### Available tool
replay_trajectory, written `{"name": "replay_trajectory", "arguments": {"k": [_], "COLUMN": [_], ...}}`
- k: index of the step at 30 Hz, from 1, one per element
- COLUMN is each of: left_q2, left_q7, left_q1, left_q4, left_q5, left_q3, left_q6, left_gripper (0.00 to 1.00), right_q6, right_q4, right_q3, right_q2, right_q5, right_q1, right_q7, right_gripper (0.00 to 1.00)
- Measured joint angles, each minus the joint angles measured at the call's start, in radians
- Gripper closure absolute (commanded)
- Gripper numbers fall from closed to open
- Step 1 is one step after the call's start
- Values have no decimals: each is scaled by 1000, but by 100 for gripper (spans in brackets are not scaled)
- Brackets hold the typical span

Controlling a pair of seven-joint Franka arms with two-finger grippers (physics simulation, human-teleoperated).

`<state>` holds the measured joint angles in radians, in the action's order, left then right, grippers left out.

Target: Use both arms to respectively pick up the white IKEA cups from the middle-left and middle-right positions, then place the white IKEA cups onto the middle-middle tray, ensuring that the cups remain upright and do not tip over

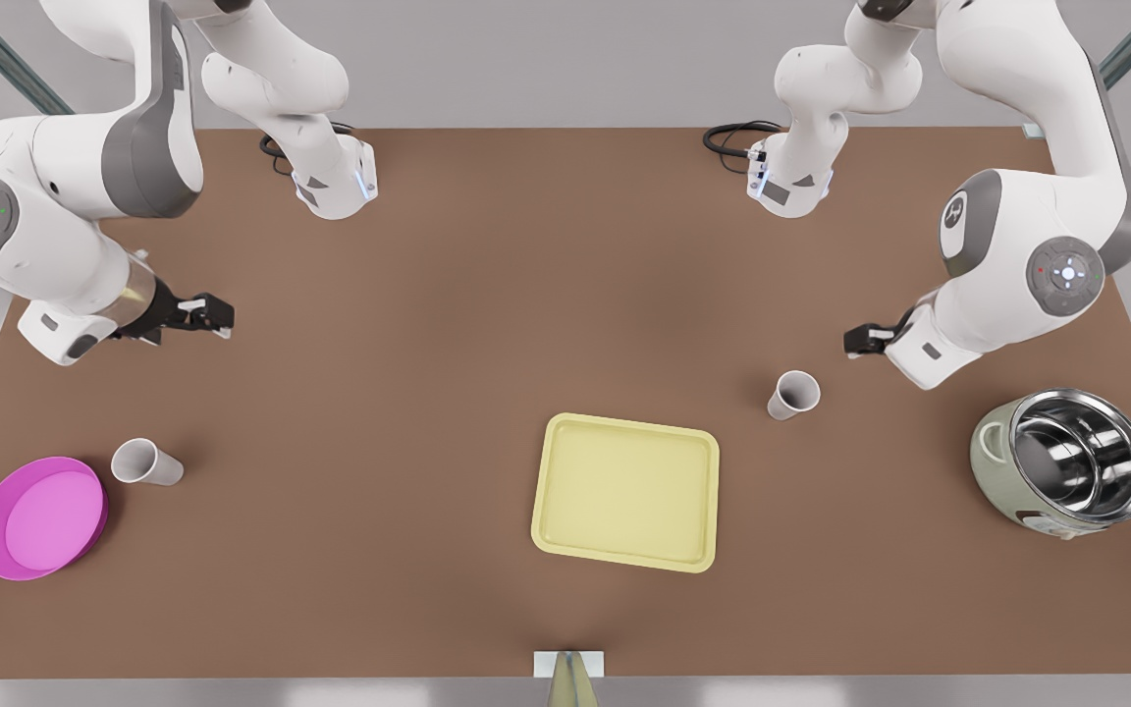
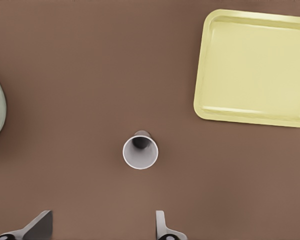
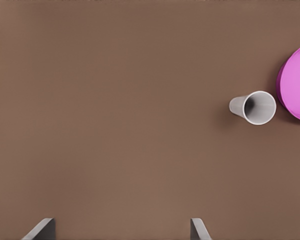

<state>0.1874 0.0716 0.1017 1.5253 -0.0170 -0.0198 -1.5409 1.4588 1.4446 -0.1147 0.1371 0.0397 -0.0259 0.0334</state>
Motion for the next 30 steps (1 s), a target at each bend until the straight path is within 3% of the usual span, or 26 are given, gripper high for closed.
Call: {"name": "replay_trajectory", "arguments": {"k": [2,4,9,22,30], "left_q2": [2,14,46,155,178], "left_q7": [4,7,13,12,1], "left_q1": [1,1,6,-17,-18], "left_q4": [18,141,373,464,519], "left_q5": [-1,-3,-6,-18,-26], "left_q3": [1,1,-1,0,11], "left_q6": [-12,-63,-280,-521,-604], "left_gripper": [0,0,0,0,0], "right_q6": [7,11,54,364,451], "right_q4": [-2,-4,-97,-165,-158], "right_q3": [2,7,55,59,56], "right_q2": [6,42,326,609,676], "right_q5": [1,6,38,34,15], "right_q1": [0,-21,-264,-380,-421], "right_q7": [3,12,68,171,218], "right_gripper": [0,0,0,0,0]}}
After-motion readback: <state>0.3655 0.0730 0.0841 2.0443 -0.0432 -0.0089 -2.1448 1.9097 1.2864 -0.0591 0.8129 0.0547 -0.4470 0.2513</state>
